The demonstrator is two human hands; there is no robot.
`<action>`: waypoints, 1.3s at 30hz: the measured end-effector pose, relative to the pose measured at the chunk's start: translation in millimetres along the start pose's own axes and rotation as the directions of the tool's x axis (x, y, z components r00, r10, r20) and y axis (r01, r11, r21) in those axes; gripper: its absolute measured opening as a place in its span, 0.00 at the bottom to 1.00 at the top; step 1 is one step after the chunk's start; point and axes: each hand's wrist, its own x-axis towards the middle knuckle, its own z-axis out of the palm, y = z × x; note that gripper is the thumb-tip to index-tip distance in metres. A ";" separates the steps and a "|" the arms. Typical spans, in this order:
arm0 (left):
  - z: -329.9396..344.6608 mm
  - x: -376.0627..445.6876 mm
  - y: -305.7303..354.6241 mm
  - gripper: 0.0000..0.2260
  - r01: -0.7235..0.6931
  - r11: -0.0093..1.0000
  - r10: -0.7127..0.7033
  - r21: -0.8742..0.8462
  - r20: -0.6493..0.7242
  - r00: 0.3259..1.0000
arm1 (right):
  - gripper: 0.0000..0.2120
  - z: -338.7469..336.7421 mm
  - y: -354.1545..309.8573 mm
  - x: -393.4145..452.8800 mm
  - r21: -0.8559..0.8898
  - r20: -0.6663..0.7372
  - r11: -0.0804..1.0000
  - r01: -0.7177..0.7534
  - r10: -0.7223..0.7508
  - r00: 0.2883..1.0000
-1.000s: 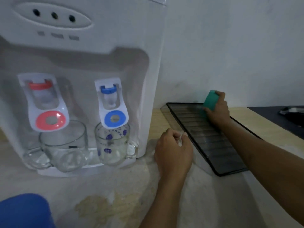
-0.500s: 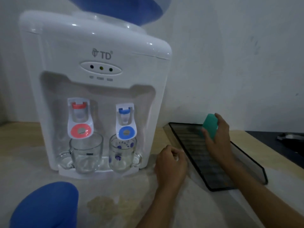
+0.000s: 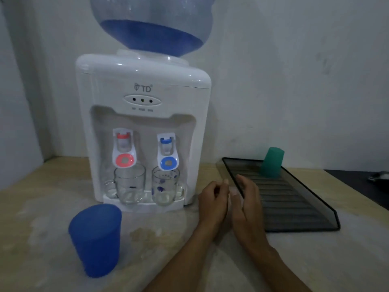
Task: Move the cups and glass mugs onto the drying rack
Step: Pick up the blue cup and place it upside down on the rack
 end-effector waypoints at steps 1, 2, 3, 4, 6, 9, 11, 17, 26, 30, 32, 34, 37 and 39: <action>-0.8 -2.9 3.6 0.14 0.013 0.998 -0.013 -0.056 0.011 1.000 | 0.22 -1.9 0.6 0.5 0.009 0.004 1.000 0.011 -0.011 1.000; -1.6 -4.6 5.9 0.15 0.028 0.995 -0.026 -0.092 0.023 0.999 | 0.22 -3.1 2.0 1.4 0.017 0.006 1.000 0.017 -0.017 1.000; -2.8 -5.8 8.9 0.16 0.033 0.994 -0.030 -0.109 0.027 0.999 | 0.22 -4.5 1.3 3.0 0.028 0.010 0.999 0.030 -0.030 0.999; -2.7 -5.8 9.4 0.18 0.043 0.992 -0.040 -0.116 0.028 0.999 | 0.22 -6.1 0.9 3.7 0.037 0.013 0.998 0.046 -0.046 0.999; -2.9 -7.3 13.2 0.20 0.056 0.989 -0.054 -0.134 0.016 0.998 | 0.21 -9.0 1.7 6.1 0.051 0.021 0.996 0.069 -0.070 0.997; -3.4 -12.5 15.6 0.25 0.053 0.989 -0.048 -0.141 0.039 0.998 | 0.21 -11.9 3.8 6.9 0.053 0.036 0.996 0.065 -0.067 0.997; -4.7 -20.2 18.2 0.28 -0.012 0.995 0.016 -0.098 0.033 0.999 | 0.23 -12.7 6.7 6.9 0.058 0.052 0.997 0.057 -0.060 0.997; -16.3 -52.4 26.4 0.25 -0.369 0.923 0.369 0.106 0.014 0.929 | 0.23 -16.6 5.3 5.3 0.105 0.088 0.989 0.102 -0.111 0.990; -59.6 -108.5 40.6 0.19 -0.474 0.836 0.494 0.276 -0.003 0.870 | 0.23 -21.0 -1.0 2.0 0.078 0.135 0.981 0.178 -0.188 0.973; -88.9 -138.0 51.5 0.14 -0.436 0.830 0.476 0.349 -0.034 0.879 | 0.20 -18.3 -9.6 -4.1 0.070 0.174 0.969 0.235 -0.244 0.954; -104.7 -151.0 55.6 0.10 -0.434 0.794 0.502 0.427 -0.055 0.863 | 0.20 -15.9 -15.7 -9.7 0.074 0.194 0.960 0.270 -0.279 0.940; -122.0 -163.0 56.3 0.06 -0.434 0.733 0.552 0.524 -0.085 0.829 | 0.19 -13.1 -24.1 -15.0 0.085 0.214 0.944 0.319 -0.330 0.920; -147.1 -176.3 59.1 0.07 -0.425 0.626 0.678 0.653 -0.188 0.711 | 0.18 -10.2 -29.0 -18.9 0.084 0.238 0.924 0.374 -0.383 0.893; -161.7 -181.7 64.5 0.13 -0.372 0.540 0.778 0.755 -0.279 0.563 | 0.18 -10.4 -31.0 -19.1 0.100 0.240 0.919 0.382 -0.395 0.887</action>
